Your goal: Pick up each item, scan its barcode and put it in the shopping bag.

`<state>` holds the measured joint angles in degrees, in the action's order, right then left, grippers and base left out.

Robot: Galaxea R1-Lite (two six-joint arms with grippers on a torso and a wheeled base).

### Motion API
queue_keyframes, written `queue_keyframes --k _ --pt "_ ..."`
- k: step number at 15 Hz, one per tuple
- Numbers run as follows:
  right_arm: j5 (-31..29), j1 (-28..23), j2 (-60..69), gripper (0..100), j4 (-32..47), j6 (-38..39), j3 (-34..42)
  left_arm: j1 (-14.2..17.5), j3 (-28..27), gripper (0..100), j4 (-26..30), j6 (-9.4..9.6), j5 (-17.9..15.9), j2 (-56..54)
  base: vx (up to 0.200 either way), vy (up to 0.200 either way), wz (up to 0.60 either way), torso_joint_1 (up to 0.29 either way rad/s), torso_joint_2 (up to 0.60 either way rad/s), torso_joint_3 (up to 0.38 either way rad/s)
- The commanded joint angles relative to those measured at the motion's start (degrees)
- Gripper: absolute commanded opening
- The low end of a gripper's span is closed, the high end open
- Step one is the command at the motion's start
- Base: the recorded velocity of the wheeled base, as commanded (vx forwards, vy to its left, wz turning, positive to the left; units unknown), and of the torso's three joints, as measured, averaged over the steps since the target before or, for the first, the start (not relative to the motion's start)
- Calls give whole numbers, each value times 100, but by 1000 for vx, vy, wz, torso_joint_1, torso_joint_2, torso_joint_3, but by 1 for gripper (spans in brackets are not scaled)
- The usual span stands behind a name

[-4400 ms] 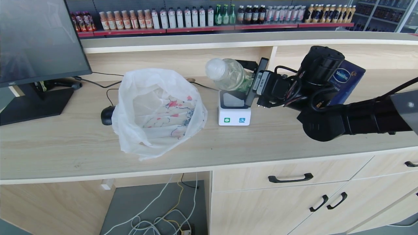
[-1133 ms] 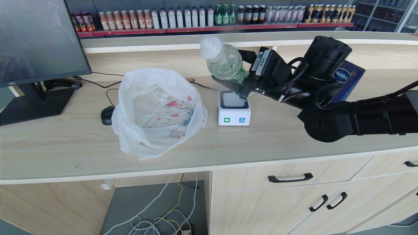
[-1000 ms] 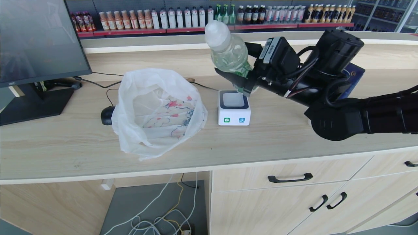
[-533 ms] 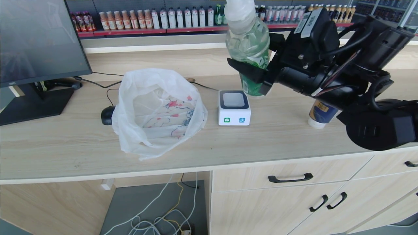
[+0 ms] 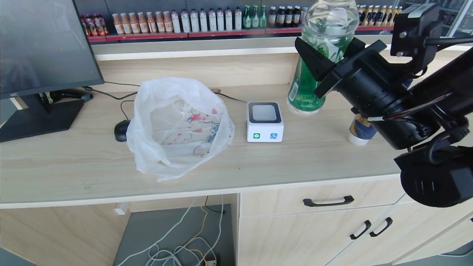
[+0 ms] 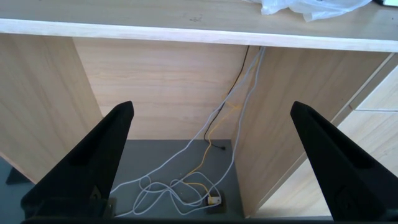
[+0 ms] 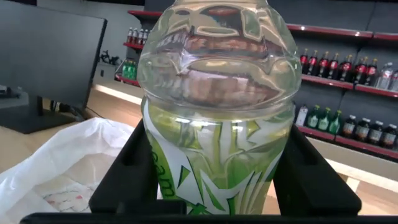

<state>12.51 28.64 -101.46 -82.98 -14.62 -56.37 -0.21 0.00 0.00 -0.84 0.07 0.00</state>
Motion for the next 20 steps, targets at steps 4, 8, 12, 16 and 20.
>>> queue_keyframes --k 4,8,12,16,20 --pt "-293 -227 -5 0 -544 433 522 3 0 100 0 -13 1 0 0 0 0 0 0 0" --pt "-1049 -315 -32 0 -675 741 469 3 0 100 0 -4 1 0 0 0 0 0 0 0" --pt "-1031 -324 4 0 -702 767 838 3 0 100 0 -13 1 9 0 0 0 0 0 0" --pt "-1066 -367 21 0 -702 785 847 3 0 100 0 -13 1 9 0 0 0 0 0 0" --pt "-1066 -447 -40 0 -702 882 864 12 0 100 0 -30 1 9 0 200 0 -1 2 0"
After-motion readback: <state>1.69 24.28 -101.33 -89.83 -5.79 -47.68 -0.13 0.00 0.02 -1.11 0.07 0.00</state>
